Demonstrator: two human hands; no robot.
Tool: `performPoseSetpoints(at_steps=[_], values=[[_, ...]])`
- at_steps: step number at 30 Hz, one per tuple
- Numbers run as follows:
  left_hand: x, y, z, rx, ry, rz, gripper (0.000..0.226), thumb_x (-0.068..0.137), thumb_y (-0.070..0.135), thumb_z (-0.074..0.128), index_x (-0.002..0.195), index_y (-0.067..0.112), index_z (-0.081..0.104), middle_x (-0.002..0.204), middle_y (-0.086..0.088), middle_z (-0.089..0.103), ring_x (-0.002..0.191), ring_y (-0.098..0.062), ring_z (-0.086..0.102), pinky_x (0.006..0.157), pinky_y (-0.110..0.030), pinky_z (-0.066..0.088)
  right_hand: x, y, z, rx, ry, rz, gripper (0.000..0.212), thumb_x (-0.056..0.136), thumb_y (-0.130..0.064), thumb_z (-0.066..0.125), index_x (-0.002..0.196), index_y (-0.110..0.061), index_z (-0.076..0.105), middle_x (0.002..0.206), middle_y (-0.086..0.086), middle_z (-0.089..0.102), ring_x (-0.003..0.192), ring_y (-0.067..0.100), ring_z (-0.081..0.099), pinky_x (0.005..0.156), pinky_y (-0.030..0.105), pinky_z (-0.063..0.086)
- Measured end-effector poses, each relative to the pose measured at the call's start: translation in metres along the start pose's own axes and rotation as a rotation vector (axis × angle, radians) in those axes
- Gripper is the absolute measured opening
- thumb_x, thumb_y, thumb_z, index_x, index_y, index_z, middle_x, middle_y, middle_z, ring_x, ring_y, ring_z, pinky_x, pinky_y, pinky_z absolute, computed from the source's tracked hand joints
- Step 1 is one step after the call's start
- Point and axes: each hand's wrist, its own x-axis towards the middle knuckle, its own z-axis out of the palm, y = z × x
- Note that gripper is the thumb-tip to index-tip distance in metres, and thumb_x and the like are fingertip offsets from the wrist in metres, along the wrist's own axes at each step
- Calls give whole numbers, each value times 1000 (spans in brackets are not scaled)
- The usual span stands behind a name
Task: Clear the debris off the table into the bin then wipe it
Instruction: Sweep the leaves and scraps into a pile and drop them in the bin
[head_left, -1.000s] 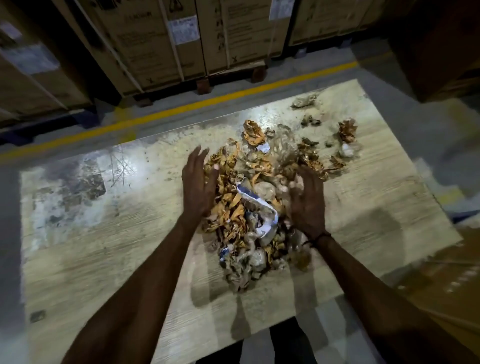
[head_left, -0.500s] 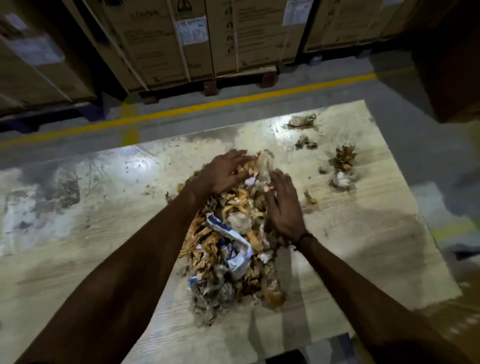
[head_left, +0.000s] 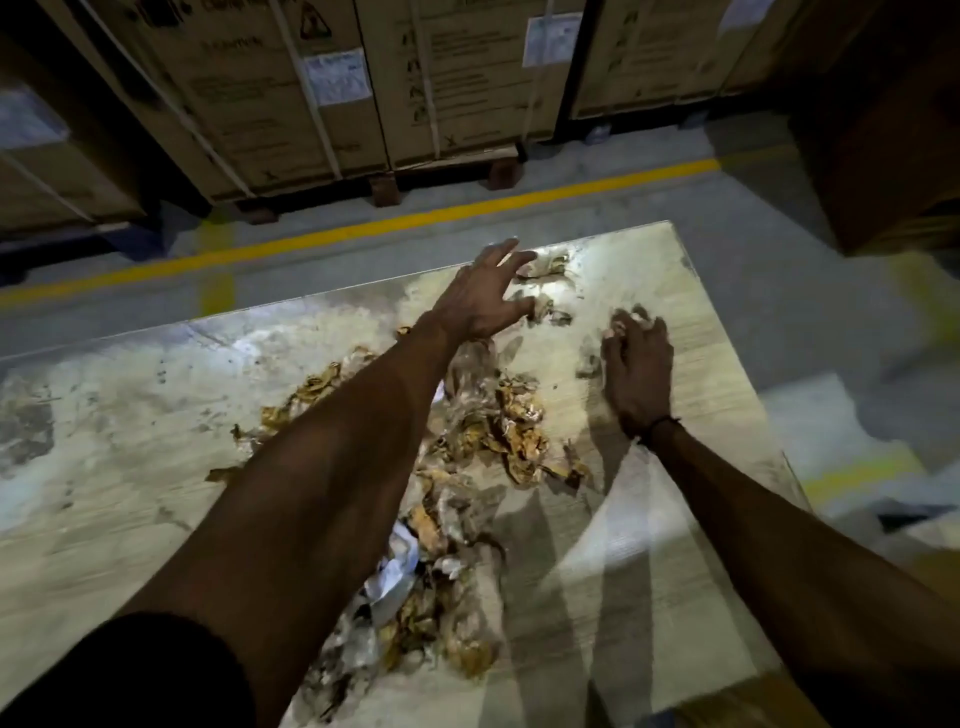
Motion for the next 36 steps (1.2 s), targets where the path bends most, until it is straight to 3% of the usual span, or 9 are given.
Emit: performPoseSetpoints(at_steps=[4,9,12,15,19,23,27,33,36], values=[[18,11,20,56,-134,91,75,89,49,48,159,23,42,172,-13,25,158,-35,24,122,-50,31,-26,-17,13,11,-33,-79,48,108,-38,35,147,-14,51,163,13,38,153,35,29,118,55,32],[-34,3,18,75,-172,232,53,98,36,51,149,22,57,163,-13,43,152,-34,37,123,-50,35,-94,-40,4,193,-275,-206,53,113,-38,37,164,-26,28,174,-4,16,161,15,6,130,46,19],[-63,-8,0,48,-219,286,39,97,40,58,129,24,73,157,-7,52,151,-29,40,124,-50,33,-95,-34,-7,261,-180,-182,59,111,-39,39,164,-19,26,175,-2,12,162,16,10,128,38,21],[-76,-19,-27,-130,-54,164,31,90,39,60,111,25,77,152,2,58,146,-20,46,122,-48,36,-62,-30,-7,268,-109,-97,64,109,-50,35,163,-15,29,174,3,15,161,17,14,128,36,22],[-97,-54,-62,-246,124,22,27,89,31,65,110,18,76,143,2,64,137,-15,56,117,-39,41,-34,-41,11,171,-232,-205,70,110,-56,27,164,-11,27,173,8,19,161,20,12,131,36,12],[-141,-111,-63,-221,87,-207,38,99,30,68,134,35,57,149,8,53,140,-20,51,106,-19,35,-55,-74,35,130,-378,-309,59,110,-42,31,164,-18,28,172,1,22,161,18,11,131,43,8],[-171,-123,-39,-215,-84,-226,67,98,53,48,160,29,36,172,-1,22,158,-19,18,127,-35,15,-85,-105,49,184,-438,-314,56,112,-42,30,164,-20,29,170,-5,23,161,12,10,131,39,6],[-210,-134,-92,-364,141,-201,39,106,42,51,143,35,60,152,12,56,142,-6,48,116,-31,36,-73,-106,36,395,-274,-173,49,112,-29,41,157,-10,44,165,5,40,155,18,32,129,35,25],[-266,-159,-105,-362,222,-306,24,108,32,53,125,39,68,132,4,68,113,3,65,97,-11,42,-67,-109,33,396,-301,-106,48,113,-27,43,158,-11,42,165,5,40,154,14,34,127,38,28]])
